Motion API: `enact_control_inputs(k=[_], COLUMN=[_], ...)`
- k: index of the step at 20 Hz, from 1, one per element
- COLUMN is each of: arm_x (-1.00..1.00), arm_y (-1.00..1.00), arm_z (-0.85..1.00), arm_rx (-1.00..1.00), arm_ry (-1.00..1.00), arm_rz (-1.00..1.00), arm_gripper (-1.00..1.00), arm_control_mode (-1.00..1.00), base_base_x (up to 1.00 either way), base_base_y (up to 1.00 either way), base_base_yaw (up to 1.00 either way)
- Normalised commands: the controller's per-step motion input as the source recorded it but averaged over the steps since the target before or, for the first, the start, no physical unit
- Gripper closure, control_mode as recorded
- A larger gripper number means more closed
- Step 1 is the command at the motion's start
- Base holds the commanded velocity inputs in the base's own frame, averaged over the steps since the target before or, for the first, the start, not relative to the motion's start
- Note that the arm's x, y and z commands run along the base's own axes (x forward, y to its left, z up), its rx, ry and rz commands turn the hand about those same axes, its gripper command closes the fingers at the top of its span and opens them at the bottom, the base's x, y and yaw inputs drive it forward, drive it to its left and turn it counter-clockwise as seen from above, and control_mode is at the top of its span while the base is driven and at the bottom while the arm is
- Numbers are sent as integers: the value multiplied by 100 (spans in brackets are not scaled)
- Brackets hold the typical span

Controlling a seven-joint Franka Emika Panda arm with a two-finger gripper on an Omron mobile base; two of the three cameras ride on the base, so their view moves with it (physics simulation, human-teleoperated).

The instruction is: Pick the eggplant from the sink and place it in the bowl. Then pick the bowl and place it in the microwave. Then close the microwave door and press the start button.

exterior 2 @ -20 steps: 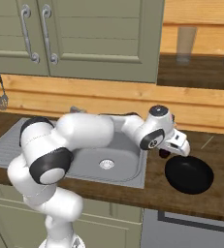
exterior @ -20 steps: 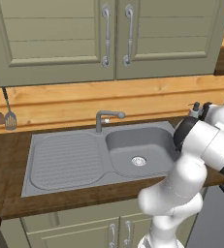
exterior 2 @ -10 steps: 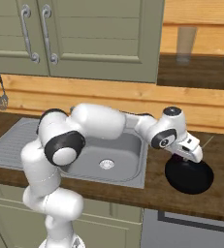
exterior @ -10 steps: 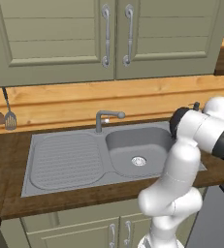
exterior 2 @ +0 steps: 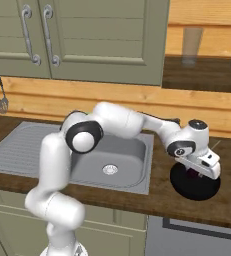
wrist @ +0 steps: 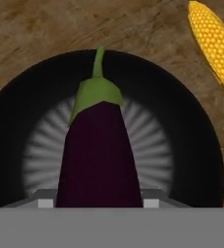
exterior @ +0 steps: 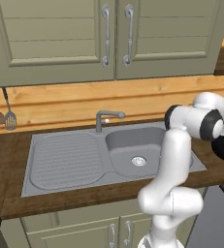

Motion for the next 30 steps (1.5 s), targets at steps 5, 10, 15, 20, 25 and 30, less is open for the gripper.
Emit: enact_control_inputs(k=[5,10,15,20,25,30], arm_x=[32,33,-2,-64,-71,-46], arm_y=[-28,0,0,0,4,29], arm_z=[-9,-35,-51,-40,-6,0], arm_rx=[9,3,2,4,0,0], arm_ry=[15,10,1,0,-3,-5], arm_rz=[0,0,0,0,0,0], arm_gripper=[100,100,100,100,100,100], arm_control_mode=[-100,-100,-100,-100,-100,-100], base_base_x=[0,0,0,0,0,0], base_base_y=[0,0,0,0,0,0], base_base_yaw=[0,0,0,0,0,0])
